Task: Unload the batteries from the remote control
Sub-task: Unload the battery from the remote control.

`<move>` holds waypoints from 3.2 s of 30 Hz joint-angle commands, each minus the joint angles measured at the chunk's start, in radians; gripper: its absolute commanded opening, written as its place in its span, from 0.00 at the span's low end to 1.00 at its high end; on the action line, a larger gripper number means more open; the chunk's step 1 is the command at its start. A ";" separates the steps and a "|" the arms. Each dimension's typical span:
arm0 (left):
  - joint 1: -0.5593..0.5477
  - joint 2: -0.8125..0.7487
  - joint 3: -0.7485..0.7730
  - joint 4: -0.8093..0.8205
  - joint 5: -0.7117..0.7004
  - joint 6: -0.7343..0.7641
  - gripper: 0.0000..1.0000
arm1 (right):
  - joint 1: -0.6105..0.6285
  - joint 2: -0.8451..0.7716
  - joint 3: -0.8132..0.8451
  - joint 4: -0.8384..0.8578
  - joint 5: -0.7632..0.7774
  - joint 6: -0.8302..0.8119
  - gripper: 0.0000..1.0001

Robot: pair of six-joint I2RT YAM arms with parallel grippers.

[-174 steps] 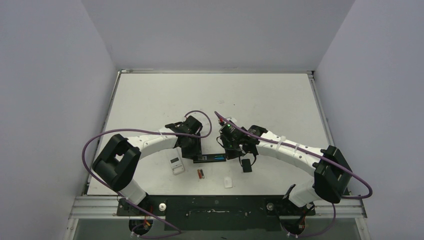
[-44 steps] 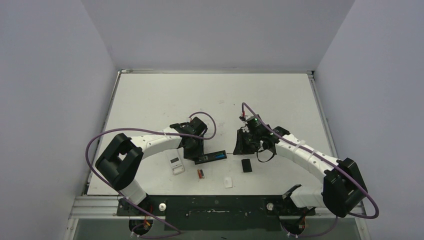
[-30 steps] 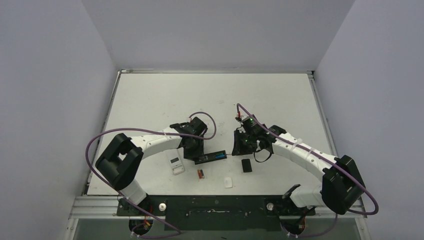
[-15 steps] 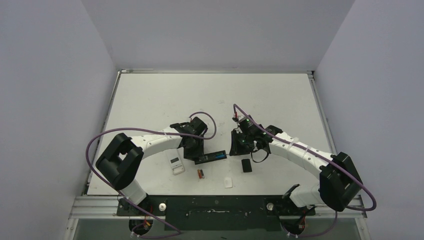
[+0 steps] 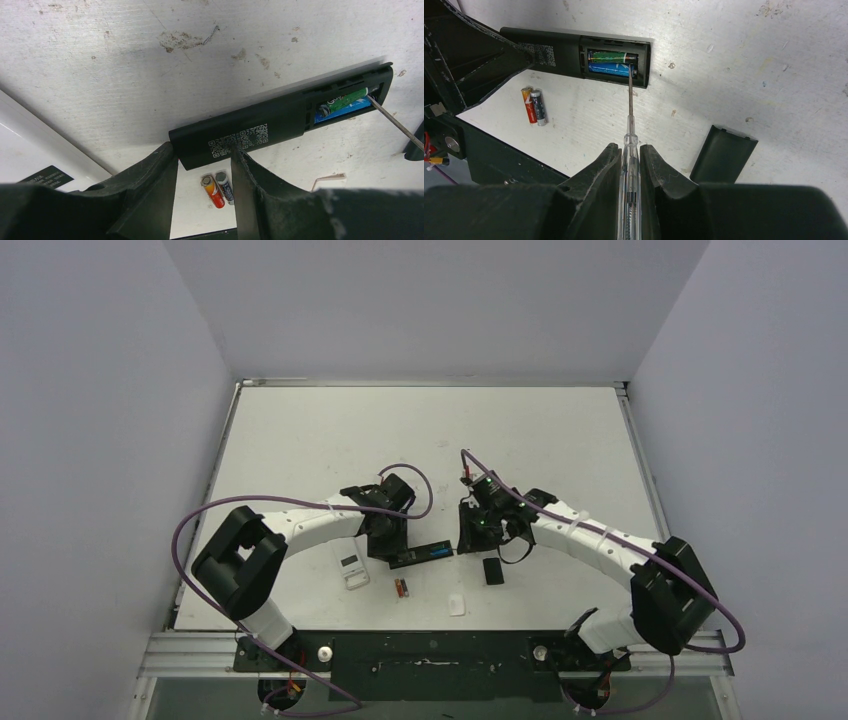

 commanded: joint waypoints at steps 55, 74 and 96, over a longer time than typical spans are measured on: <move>-0.039 0.105 -0.050 0.089 -0.073 0.008 0.38 | 0.024 0.096 0.151 -0.006 0.076 0.039 0.05; -0.039 0.109 -0.046 0.083 -0.079 0.008 0.38 | 0.004 -0.030 0.071 0.183 -0.073 0.116 0.05; -0.039 0.105 -0.046 0.080 -0.081 0.009 0.38 | 0.002 -0.009 0.119 -0.070 0.131 0.026 0.05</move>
